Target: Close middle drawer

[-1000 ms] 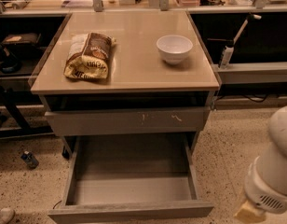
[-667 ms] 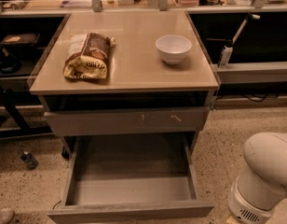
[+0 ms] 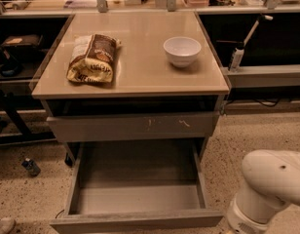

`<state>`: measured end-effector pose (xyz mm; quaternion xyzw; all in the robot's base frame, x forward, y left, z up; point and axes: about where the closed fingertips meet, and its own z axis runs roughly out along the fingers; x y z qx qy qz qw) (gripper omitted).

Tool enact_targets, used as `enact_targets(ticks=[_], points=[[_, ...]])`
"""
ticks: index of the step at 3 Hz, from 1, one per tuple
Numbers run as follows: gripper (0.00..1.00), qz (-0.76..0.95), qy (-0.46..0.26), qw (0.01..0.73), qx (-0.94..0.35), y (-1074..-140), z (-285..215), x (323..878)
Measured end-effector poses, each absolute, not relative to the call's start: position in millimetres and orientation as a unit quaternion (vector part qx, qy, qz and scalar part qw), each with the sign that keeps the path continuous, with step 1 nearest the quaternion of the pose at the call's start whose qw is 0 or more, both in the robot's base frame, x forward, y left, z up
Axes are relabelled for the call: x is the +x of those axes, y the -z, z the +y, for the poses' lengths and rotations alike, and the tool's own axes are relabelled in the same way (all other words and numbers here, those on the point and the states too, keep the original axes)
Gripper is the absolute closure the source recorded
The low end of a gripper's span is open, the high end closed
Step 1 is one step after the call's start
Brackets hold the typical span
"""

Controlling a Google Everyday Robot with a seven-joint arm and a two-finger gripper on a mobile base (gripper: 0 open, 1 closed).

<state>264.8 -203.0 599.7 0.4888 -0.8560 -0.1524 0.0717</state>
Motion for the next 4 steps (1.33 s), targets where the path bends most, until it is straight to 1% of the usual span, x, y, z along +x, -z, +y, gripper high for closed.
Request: enact_targets(ticks=[2,3,4], points=[[1.0,-0.85,0.221,0.063,0.474,-499,-158,286],[1.0,-0.85,0.221,0.063,0.474,-499,-158,286],[1.0,-0.855,0.239,0.068,0.455,-461,-146,283]])
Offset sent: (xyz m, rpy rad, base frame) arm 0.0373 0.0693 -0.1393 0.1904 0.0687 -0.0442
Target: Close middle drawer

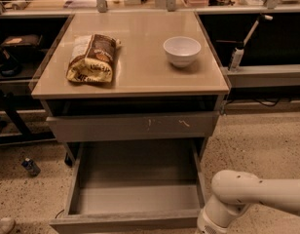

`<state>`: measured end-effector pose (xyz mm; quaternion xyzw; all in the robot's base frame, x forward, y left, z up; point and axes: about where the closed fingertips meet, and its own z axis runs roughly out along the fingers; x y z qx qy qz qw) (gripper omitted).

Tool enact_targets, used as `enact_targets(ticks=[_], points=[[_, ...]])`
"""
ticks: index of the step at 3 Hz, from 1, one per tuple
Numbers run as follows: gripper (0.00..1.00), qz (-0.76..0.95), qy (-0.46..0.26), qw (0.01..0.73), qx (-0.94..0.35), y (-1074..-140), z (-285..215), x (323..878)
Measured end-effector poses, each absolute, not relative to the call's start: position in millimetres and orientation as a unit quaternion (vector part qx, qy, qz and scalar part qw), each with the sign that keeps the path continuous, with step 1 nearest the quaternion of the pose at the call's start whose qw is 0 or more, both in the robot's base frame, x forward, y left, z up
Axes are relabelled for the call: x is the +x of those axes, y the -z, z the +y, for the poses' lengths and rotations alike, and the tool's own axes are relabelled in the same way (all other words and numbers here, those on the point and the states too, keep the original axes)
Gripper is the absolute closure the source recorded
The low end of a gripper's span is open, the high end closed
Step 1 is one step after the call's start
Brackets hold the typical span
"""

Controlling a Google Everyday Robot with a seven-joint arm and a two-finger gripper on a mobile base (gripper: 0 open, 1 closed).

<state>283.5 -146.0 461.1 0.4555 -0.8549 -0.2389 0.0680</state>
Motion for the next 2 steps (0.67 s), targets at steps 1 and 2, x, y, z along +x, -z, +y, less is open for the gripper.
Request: enact_targets(ticks=[1,2], points=[[1.0,-0.87,0.247,0.058,0.422,-421,-138,300],[1.0,-0.88,0.248,0.046,0.401,-398,-136,317]])
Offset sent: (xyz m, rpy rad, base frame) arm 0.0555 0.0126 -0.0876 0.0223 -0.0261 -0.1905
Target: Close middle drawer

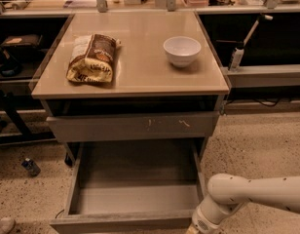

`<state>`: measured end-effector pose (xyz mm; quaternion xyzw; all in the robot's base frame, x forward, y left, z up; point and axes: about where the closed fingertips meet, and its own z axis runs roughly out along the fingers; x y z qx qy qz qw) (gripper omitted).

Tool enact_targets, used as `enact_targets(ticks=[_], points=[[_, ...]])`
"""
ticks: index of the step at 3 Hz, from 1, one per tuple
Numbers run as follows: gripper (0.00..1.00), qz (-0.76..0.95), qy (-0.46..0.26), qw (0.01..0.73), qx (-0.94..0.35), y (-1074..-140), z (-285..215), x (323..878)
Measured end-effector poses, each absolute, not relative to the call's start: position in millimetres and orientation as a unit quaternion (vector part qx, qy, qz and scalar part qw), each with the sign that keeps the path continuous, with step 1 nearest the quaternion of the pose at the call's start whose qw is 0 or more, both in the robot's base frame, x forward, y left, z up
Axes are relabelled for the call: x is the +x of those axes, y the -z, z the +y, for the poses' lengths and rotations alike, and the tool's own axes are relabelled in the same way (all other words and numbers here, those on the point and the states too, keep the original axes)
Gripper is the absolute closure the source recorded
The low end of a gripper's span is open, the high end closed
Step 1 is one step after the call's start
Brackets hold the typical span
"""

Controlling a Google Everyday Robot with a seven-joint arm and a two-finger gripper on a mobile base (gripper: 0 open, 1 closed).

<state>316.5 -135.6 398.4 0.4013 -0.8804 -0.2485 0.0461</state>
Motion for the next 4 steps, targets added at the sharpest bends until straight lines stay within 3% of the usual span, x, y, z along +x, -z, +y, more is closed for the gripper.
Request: enact_targets(ticks=[4], points=[[1.0,-0.881,0.224,-0.021,0.416,-423,-131,390]])
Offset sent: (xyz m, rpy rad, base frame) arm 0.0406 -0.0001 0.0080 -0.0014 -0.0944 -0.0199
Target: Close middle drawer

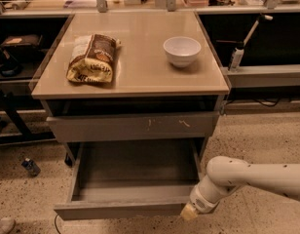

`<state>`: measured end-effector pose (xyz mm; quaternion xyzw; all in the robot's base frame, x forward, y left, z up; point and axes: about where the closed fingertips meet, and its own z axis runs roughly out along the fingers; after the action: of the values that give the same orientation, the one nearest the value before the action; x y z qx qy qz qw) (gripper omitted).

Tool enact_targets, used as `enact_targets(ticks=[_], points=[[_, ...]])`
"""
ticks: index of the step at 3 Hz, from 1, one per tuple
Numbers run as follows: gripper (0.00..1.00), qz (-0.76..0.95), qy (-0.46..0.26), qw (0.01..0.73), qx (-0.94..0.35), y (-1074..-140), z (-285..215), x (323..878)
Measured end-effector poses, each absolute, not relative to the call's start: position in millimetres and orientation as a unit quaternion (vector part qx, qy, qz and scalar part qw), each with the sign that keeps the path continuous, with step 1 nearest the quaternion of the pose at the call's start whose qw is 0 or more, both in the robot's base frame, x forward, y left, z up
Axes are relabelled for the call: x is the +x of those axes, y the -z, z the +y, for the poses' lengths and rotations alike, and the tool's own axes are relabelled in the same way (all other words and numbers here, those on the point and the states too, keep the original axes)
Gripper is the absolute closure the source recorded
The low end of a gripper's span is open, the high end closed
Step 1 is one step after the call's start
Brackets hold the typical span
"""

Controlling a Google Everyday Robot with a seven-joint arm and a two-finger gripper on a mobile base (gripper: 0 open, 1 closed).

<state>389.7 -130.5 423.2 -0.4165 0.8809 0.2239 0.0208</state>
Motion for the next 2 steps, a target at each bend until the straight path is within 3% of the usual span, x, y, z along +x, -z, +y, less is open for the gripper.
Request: enact_targets(ticks=[2], points=[[1.0,0.885,-0.213,0.035,-0.413,-422.1,-132.6,396.6]])
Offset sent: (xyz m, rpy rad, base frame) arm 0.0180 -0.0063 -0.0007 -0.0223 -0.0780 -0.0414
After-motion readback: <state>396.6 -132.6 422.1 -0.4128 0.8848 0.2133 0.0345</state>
